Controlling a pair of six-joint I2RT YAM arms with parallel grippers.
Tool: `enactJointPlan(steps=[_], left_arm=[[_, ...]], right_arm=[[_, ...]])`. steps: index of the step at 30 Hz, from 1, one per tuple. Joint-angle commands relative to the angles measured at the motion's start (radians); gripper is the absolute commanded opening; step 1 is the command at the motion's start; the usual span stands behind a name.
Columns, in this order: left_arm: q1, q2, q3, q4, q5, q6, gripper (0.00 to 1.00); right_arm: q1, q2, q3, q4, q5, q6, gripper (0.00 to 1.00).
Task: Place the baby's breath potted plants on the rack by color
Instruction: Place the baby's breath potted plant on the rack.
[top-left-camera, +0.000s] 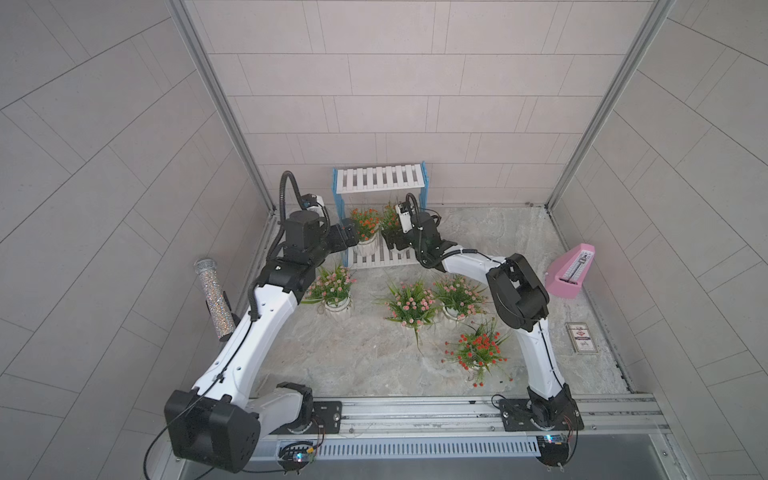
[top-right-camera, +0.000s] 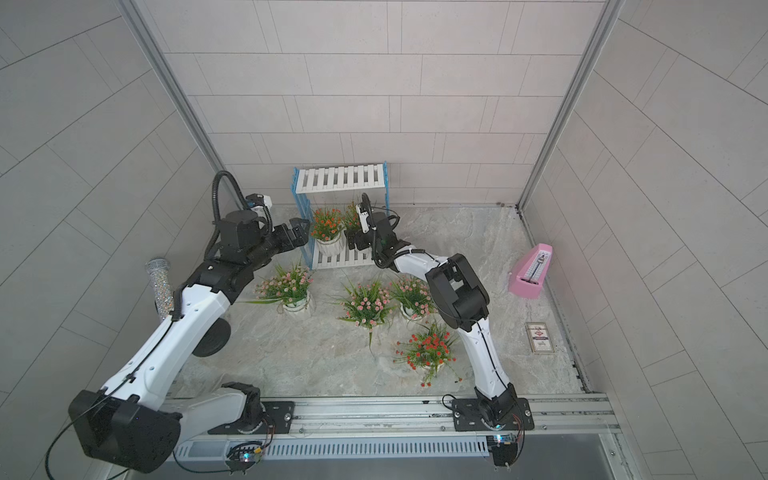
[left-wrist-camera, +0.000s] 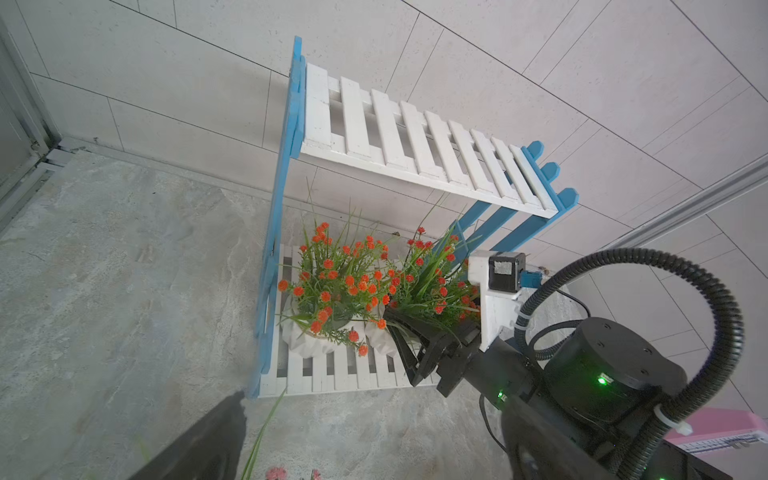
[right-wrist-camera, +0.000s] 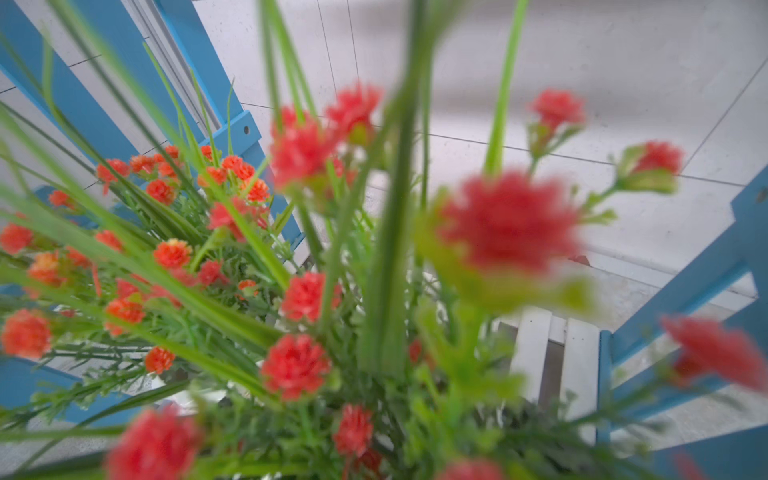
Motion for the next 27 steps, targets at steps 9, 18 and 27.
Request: enactJointPlan(steps=[9,18,27], left_arm=[[0.005,0.024,-0.033,0.015,0.013,-0.001,1.00],[0.005,0.032,-0.046,0.057,0.067,-0.005,1.00],[0.004,0.034,-0.047,0.069,0.083,-0.007,1.00]], right_arm=[[-0.006,-0.068,-0.005,0.037,0.003,-0.032,0.99],[-0.003,-0.029,-0.064,0.091,-0.149,-0.118,0.99],[0.018,0.019,-0.004,0.004,-0.135,-0.167,0.99]])
